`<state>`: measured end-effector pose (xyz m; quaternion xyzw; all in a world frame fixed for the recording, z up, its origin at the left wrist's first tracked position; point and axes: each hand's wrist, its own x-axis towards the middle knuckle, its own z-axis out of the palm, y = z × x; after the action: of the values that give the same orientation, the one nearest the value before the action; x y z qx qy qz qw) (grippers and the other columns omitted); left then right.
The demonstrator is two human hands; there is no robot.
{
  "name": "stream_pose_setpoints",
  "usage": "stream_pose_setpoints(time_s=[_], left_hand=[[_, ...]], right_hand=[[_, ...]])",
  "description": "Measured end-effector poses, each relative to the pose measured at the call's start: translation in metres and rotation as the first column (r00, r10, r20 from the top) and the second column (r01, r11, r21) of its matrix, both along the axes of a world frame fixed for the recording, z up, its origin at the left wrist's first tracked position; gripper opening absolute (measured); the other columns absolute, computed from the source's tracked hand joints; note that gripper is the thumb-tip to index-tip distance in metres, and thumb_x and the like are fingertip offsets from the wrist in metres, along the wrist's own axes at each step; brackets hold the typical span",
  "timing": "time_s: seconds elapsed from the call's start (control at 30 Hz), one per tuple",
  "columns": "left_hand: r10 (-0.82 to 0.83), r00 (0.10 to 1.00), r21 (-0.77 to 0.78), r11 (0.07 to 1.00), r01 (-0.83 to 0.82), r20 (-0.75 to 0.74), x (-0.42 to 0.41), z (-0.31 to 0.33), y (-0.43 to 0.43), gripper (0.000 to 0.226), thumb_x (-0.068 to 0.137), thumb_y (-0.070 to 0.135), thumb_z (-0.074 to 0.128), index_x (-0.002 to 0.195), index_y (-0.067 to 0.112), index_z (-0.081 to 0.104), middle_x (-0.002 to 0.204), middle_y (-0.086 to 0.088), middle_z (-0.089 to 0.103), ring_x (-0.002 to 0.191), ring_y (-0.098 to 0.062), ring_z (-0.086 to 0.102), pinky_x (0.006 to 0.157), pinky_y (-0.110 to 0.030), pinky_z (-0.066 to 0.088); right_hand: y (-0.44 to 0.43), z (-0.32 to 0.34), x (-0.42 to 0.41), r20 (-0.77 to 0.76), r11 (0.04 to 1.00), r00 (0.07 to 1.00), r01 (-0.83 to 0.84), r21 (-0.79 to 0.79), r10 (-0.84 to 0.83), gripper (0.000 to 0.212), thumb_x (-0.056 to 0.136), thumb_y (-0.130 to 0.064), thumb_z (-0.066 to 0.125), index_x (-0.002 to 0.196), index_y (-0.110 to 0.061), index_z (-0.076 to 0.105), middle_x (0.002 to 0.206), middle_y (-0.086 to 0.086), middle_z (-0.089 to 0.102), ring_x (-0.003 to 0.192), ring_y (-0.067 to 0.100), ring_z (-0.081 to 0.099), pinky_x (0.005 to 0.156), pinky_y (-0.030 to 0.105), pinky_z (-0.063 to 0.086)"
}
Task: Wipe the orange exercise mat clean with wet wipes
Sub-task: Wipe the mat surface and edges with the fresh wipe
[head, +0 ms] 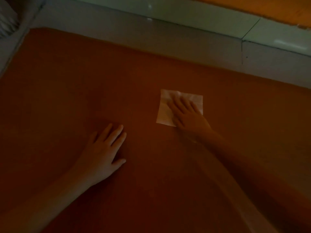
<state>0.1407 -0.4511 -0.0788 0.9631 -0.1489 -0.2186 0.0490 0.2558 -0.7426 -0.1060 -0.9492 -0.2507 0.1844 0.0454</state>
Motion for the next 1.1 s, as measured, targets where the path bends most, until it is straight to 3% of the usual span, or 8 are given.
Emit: stream_pose_setpoints(time_s=[0.13,0.23,0.33,0.47,0.6,0.7,0.93,1.1], left_hand=[[0.017,0.997,0.066,0.998,-0.012,-0.080,0.002,0.008,-0.004,0.079,0.092,0.063,0.035,0.141,0.030,-0.018,0.151,0.008,-0.031,0.138,-0.014,-0.027,0.117,-0.045,-0.005],[0.013,0.996,0.116,0.993,-0.002,-0.093,0.002,0.010,-0.005,0.079,0.093,0.064,0.031,0.142,0.030,-0.020,0.150,0.007,-0.034,0.137,-0.015,-0.029,0.118,-0.045,-0.004],[0.040,0.996,0.082,0.996,-0.033,-0.085,-0.001,0.007,-0.009,0.081,0.092,0.062,0.036,0.150,0.028,-0.009,0.149,0.007,-0.030,0.141,-0.016,-0.023,0.118,-0.047,0.000],[0.024,0.993,0.165,0.986,-0.005,-0.112,0.000,0.010,-0.013,0.079,0.095,0.062,0.030,0.144,0.026,-0.021,0.145,0.007,-0.035,0.145,-0.020,-0.021,0.120,-0.047,-0.001],[0.031,0.991,0.172,0.985,-0.008,-0.132,-0.003,0.012,-0.014,0.077,0.097,0.059,0.027,0.150,0.025,-0.016,0.150,0.006,-0.033,0.146,-0.021,-0.019,0.120,-0.046,0.001],[0.048,0.985,0.195,0.981,-0.015,-0.166,-0.007,0.013,-0.019,0.071,0.100,0.053,0.026,0.153,0.023,-0.012,0.157,0.001,-0.026,0.147,-0.024,-0.017,0.121,-0.046,0.004],[0.018,0.967,0.174,0.984,0.028,-0.256,-0.029,0.030,-0.037,0.071,0.099,0.055,0.031,0.155,0.024,-0.001,0.160,0.000,-0.019,0.147,-0.030,-0.012,0.119,-0.048,0.005],[-0.025,0.952,0.131,0.989,0.068,-0.307,-0.047,0.039,-0.044,0.069,0.099,0.055,0.032,0.155,0.026,0.004,0.161,0.000,-0.015,0.148,-0.031,-0.010,0.119,-0.050,0.005]], right_hand=[[-0.031,-0.001,0.018,0.015,0.966,0.968,0.251,-0.062,-0.251,0.056,0.103,-0.043,0.017,0.151,-0.029,-0.007,0.159,0.001,-0.016,0.147,0.022,-0.013,0.119,0.046,-0.002],[-0.001,-0.001,0.013,0.037,0.876,0.878,0.479,-0.050,-0.478,0.057,0.102,-0.036,0.017,0.153,-0.024,-0.004,0.160,0.006,-0.015,0.147,0.027,-0.011,0.118,0.050,-0.002],[0.034,-0.003,-0.034,-0.005,0.946,0.946,0.324,-0.036,-0.324,0.065,0.094,-0.045,0.010,0.152,-0.024,-0.011,0.158,0.003,-0.020,0.143,0.027,-0.021,0.118,0.054,-0.006],[0.011,-0.003,-0.097,-0.038,0.998,0.999,-0.035,0.058,0.037,0.056,0.097,-0.048,0.007,0.148,-0.033,-0.011,0.157,-0.006,-0.021,0.144,0.020,-0.023,0.117,0.044,-0.013],[-0.041,-0.001,-0.094,-0.014,0.961,0.962,0.270,-0.061,-0.272,0.060,0.092,-0.053,0.001,0.146,-0.034,-0.017,0.154,-0.006,-0.025,0.142,0.016,-0.024,0.120,0.045,-0.005],[-0.026,-0.002,-0.102,-0.009,0.870,0.870,0.492,-0.026,-0.492,0.054,0.103,-0.041,0.014,0.148,-0.031,-0.012,0.157,-0.002,-0.022,0.142,0.016,-0.026,0.118,0.045,-0.011],[0.004,0.014,-0.170,-0.161,0.977,0.966,0.211,0.038,-0.202,0.057,0.101,-0.044,0.020,0.145,-0.039,-0.016,0.153,-0.010,-0.028,0.139,0.016,-0.032,0.109,0.036,-0.024],[-0.021,0.027,-0.200,-0.219,0.909,0.886,0.417,-0.007,-0.408,0.058,0.104,-0.042,0.025,0.146,-0.035,-0.014,0.148,-0.012,-0.027,0.136,0.010,-0.029,0.113,0.038,-0.016]])
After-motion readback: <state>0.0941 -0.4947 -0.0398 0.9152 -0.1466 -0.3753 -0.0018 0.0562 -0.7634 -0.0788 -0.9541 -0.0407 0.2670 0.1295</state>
